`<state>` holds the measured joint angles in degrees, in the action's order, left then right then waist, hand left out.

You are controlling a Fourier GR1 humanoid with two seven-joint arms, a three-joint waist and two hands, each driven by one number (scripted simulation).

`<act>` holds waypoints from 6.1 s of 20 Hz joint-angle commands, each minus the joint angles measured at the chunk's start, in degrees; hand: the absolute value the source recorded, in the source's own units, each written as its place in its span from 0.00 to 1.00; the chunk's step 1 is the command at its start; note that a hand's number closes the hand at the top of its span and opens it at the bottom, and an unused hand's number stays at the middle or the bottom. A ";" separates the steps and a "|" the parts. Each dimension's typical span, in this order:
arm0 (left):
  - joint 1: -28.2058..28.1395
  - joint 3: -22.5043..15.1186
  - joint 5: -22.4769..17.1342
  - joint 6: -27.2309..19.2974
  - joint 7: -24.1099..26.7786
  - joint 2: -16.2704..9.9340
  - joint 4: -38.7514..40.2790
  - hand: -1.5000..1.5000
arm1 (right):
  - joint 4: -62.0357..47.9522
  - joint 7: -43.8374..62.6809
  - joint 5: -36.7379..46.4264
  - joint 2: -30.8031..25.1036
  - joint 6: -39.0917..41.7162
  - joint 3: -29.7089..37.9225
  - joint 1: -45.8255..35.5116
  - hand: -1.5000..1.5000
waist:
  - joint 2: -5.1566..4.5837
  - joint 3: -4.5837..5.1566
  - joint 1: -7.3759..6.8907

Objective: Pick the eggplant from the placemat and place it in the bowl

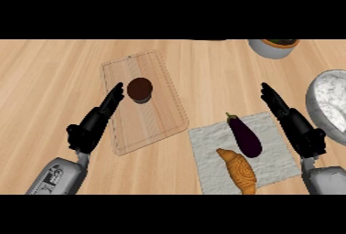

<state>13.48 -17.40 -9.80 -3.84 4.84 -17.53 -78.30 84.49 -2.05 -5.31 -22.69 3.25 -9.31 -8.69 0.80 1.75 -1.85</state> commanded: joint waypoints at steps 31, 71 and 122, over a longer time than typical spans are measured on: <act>-4.55 15.84 3.81 -7.97 -13.31 -4.39 -10.95 0.50 | 15.23 31.53 17.10 -14.53 24.60 -0.76 -24.69 0.00 | -0.91 -1.66 0.61; -3.94 22.72 5.52 -1.10 -14.11 -2.86 -10.23 0.50 | -14.19 21.75 44.71 -0.75 40.94 -17.87 -27.88 0.00 | -0.78 -1.75 1.66; -8.76 27.88 9.06 0.38 -12.13 0.88 -12.09 0.50 | 30.03 -12.92 46.83 -17.69 15.65 7.79 11.98 1.00 | 0.28 -1.69 5.88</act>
<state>5.14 9.20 0.33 -4.20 -7.05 -15.76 -89.86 104.22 -13.48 46.26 -37.13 20.55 -9.33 -1.91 0.94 0.07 3.32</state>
